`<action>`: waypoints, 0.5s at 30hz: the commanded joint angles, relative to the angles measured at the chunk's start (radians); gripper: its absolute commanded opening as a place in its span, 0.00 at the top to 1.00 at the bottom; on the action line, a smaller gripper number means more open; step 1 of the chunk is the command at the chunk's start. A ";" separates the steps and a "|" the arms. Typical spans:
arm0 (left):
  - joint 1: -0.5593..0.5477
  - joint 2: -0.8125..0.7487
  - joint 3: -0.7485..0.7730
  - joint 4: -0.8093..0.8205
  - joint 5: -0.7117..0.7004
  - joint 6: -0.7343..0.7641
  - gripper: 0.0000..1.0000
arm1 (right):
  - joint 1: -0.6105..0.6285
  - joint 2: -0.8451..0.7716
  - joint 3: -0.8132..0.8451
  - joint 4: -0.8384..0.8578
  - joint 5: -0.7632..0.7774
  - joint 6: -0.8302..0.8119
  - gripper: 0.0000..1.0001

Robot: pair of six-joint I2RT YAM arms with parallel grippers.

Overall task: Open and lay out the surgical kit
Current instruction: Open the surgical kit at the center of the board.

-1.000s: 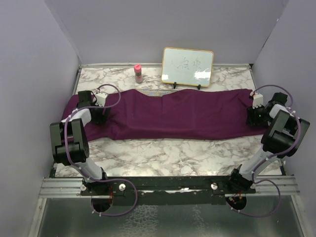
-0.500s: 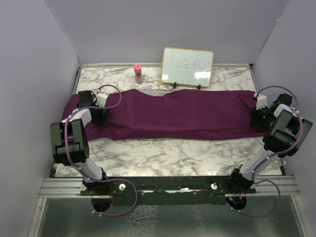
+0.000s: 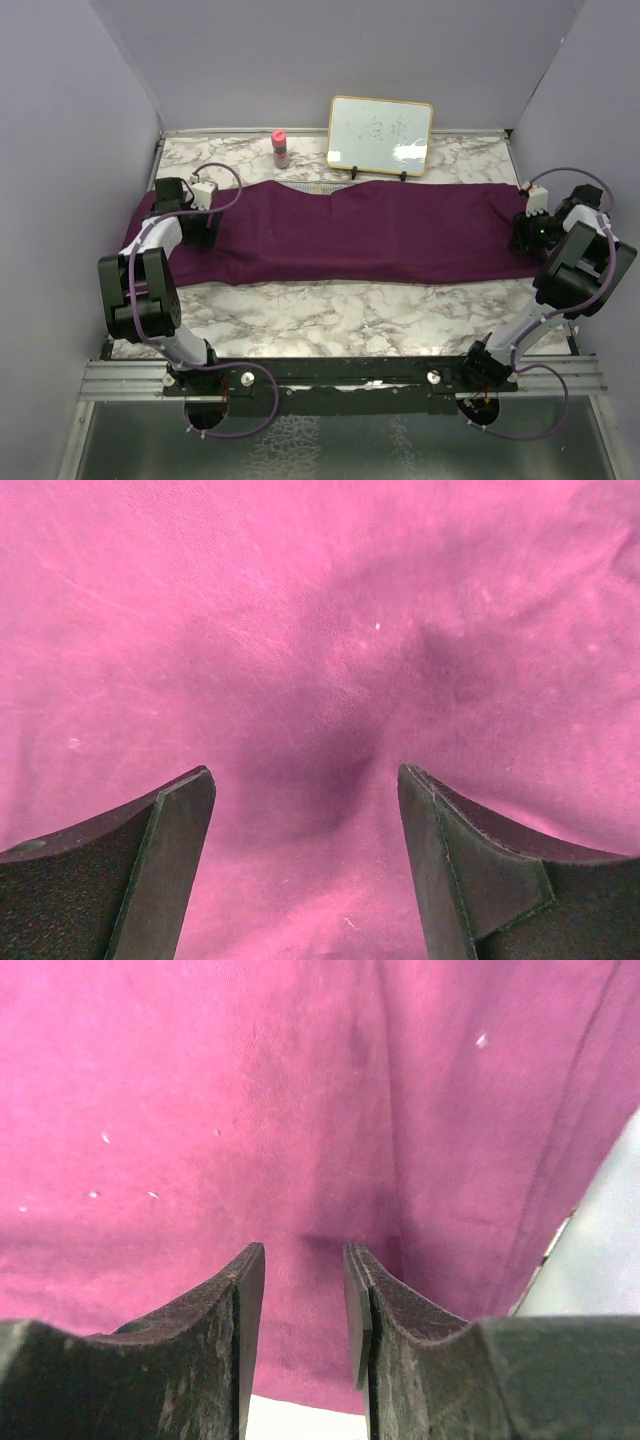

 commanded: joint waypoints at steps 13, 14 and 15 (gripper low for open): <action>0.028 0.006 0.187 0.169 -0.037 -0.141 0.23 | 0.060 -0.023 0.225 0.055 -0.195 0.276 0.50; 0.040 0.032 0.217 0.165 -0.032 -0.150 0.23 | 0.071 -0.013 0.246 0.057 -0.190 0.299 0.49; 0.052 0.059 0.247 0.159 -0.026 -0.159 0.23 | 0.085 -0.002 0.262 0.063 -0.183 0.314 0.49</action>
